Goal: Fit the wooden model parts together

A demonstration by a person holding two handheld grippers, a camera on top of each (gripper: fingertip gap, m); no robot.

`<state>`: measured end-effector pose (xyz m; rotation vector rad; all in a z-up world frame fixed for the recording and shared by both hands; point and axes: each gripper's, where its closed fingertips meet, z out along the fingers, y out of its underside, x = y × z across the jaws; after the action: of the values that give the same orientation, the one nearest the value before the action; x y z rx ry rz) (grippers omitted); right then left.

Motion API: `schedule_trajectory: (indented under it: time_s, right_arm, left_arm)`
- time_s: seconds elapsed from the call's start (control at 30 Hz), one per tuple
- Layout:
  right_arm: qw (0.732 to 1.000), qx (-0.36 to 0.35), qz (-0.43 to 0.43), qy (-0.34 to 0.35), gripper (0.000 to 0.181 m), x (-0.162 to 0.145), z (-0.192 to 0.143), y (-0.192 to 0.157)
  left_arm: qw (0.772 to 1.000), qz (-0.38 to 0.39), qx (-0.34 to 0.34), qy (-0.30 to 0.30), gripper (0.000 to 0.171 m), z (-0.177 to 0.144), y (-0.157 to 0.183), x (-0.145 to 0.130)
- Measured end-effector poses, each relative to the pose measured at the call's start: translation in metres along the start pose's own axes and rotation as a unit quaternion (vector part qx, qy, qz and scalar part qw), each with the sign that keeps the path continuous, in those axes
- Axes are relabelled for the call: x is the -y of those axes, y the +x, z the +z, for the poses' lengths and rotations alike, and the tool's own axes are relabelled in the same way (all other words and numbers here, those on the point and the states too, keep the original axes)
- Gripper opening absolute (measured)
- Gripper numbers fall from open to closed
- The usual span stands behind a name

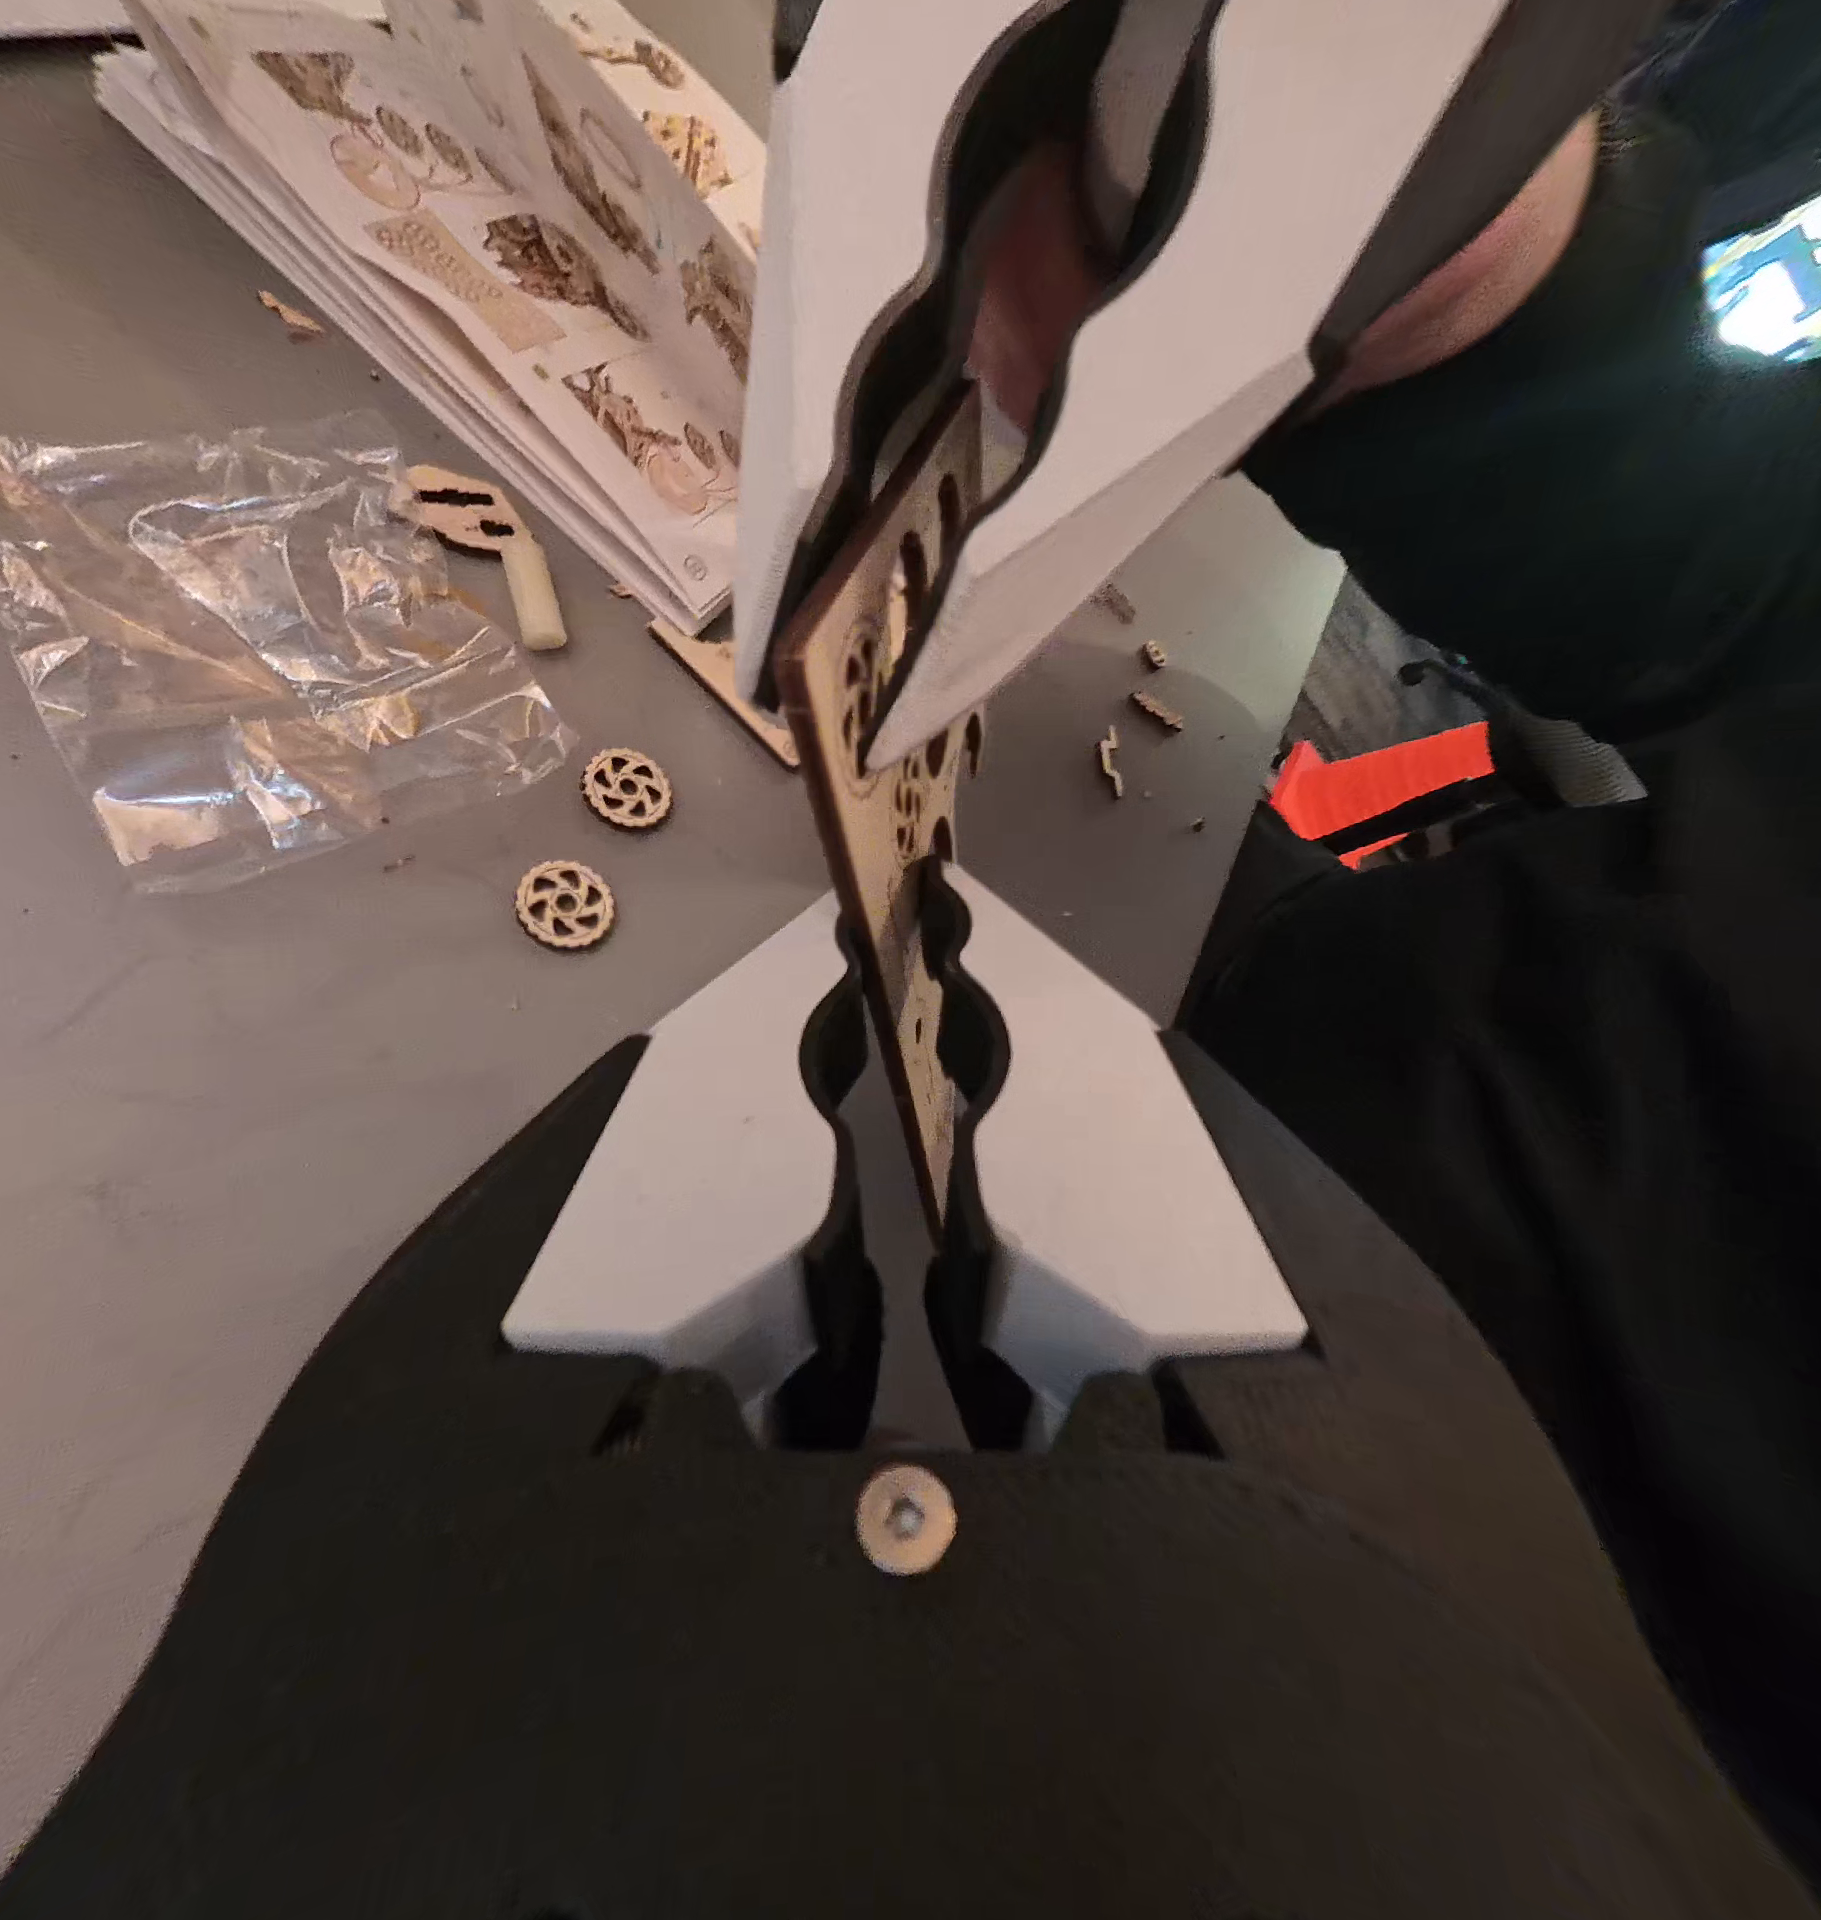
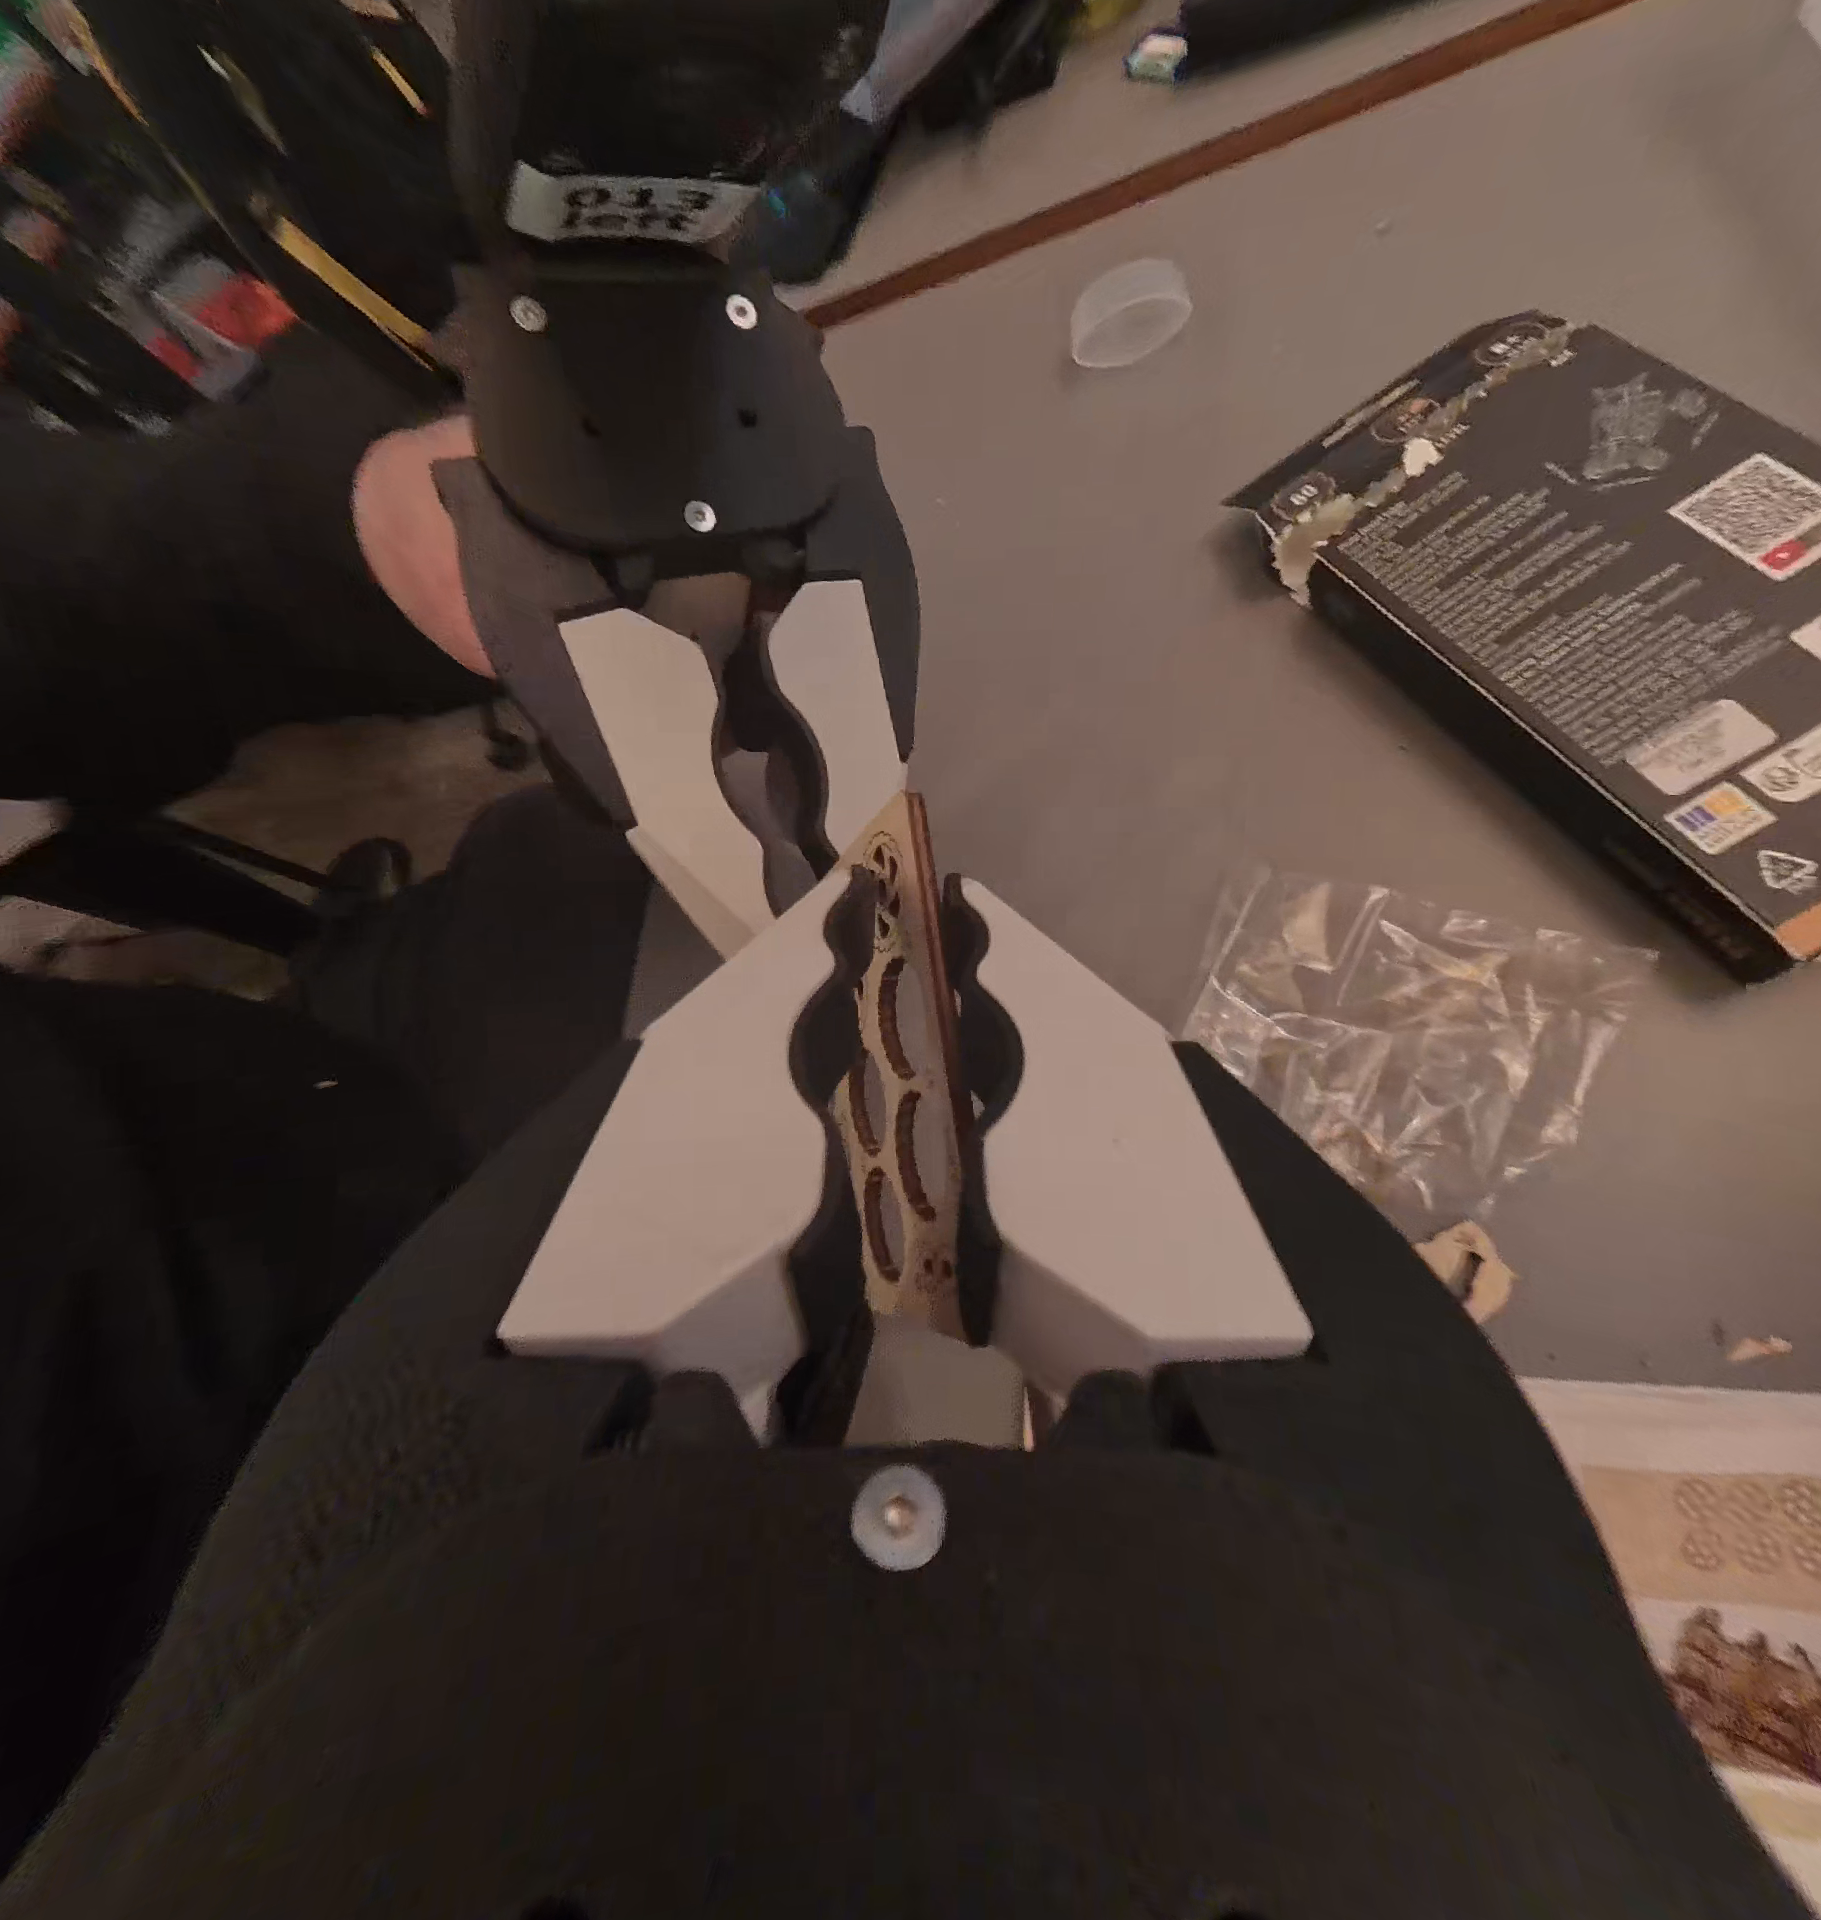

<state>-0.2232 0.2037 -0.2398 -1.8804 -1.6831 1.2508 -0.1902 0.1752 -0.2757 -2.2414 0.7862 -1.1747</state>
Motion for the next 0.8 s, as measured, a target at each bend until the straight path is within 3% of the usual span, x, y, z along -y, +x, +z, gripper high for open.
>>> schedule_trajectory:
  time_s: [0.27,0.33,0.43,0.5,0.63,0.73,0.8]
  right_arm:
    - [0.999,-0.041,-0.014,-0.005,0.011,-0.007,-0.001,0.008]
    - [1.000,-0.019,-0.006,0.001,0.010,-0.006,-0.004,0.005]
    - [0.995,0.084,0.053,0.011,0.005,-0.009,-0.008,-0.004]
    - [0.995,0.086,0.050,-0.003,0.006,-0.013,-0.007,-0.003]
    - [0.998,0.050,0.034,0.002,0.007,-0.012,-0.008,0.000]
    - [1.000,-0.019,-0.003,-0.014,0.004,-0.017,-0.006,0.010]
    - [1.000,-0.027,-0.008,0.000,0.003,-0.015,-0.008,0.007]
  left_arm:
    - [0.999,0.024,0.045,-0.010,0.006,0.007,-0.009,0.000]
    - [0.997,0.045,0.056,-0.010,0.005,0.006,-0.007,0.001]
    - [0.995,0.073,0.060,-0.017,0.004,0.008,-0.003,0.001]
    - [0.992,0.095,0.074,-0.030,0.005,0.011,-0.004,-0.002]
    - [0.988,0.112,0.099,-0.029,0.006,0.011,-0.006,0.001]
    - [0.986,0.122,0.111,-0.037,0.008,0.016,-0.005,0.000]
    - [0.992,0.092,0.086,-0.016,0.007,0.016,-0.004,0.001]
